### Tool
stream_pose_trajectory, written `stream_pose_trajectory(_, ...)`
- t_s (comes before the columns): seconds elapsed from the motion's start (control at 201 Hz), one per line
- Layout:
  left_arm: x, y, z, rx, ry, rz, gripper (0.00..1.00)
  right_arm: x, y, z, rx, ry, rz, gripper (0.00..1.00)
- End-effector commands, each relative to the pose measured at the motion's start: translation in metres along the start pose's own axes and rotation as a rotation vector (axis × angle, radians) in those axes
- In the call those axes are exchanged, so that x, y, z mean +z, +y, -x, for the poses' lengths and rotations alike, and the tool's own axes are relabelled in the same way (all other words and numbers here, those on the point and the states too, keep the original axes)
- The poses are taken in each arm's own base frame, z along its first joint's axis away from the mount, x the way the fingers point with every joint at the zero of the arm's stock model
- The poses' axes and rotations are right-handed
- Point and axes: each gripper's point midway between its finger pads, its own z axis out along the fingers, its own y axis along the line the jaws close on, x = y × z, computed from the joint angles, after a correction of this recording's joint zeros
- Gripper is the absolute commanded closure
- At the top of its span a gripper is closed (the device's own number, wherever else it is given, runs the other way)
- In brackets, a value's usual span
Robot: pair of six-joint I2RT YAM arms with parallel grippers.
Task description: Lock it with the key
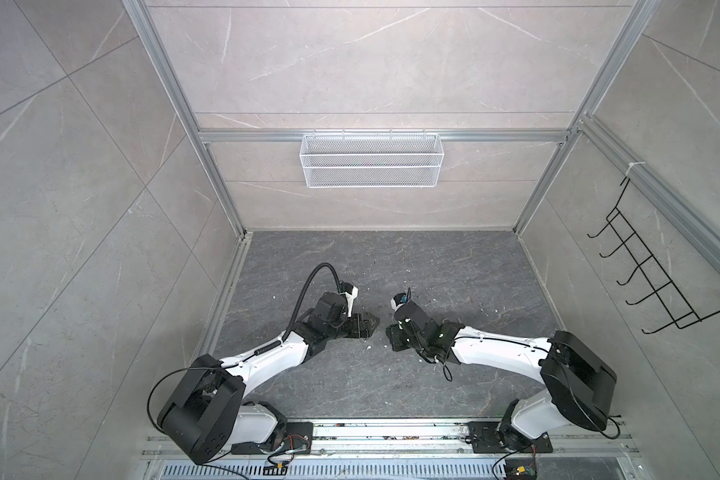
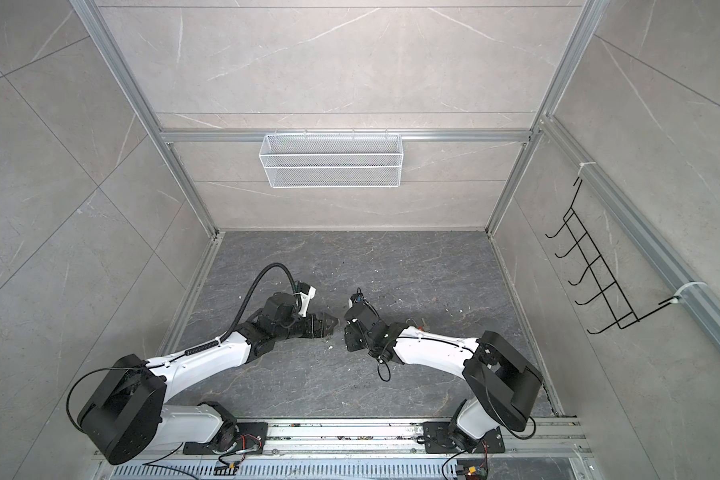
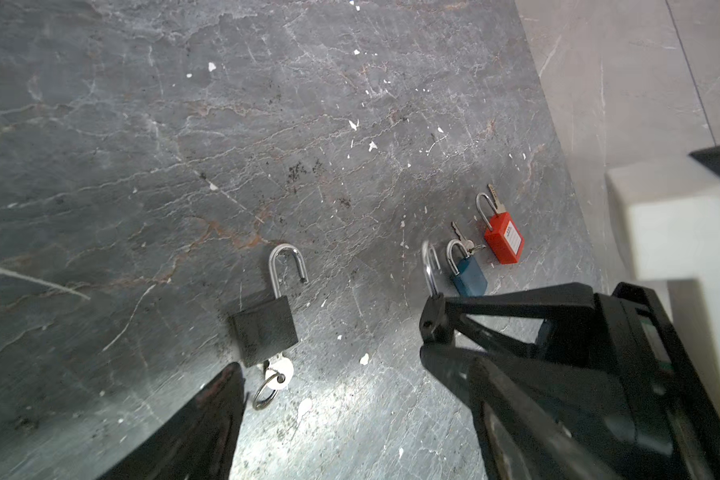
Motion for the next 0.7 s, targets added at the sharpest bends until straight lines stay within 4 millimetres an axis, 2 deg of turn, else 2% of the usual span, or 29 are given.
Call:
stream_pose_trajectory(0.0, 0.001, -0.028, 0.021, 0.001, -0.034, -0.122, 0.18, -0.014, 0.031, 0.016, -0.067, -0.092, 0.167, 1.0)
stream_pose_trajectory(0.129, 0.008, -0.037, 0.021, -0.011, -0.008, -0.171, 0.22, -0.021, 0.04, 0.019, -0.097, -0.115, 0.21, 1.0)
stream_pose_trajectory(0.333, 0.023, -0.044, 0.01, -0.037, 0.057, -0.229, 0.29, -0.024, 0.052, 0.022, -0.121, -0.118, 0.232, 1.0)
stream_pose_trajectory(0.637, 0.034, -0.048, 0.003, -0.046, 0.095, -0.248, 0.51, -0.025, 0.056, 0.022, -0.133, -0.114, 0.222, 1.0)
stream_pose_trajectory(0.692, 0.035, -0.048, 0.001, -0.047, 0.098, -0.247, 0.58, -0.026, 0.056, 0.021, -0.133, -0.109, 0.217, 1.0)
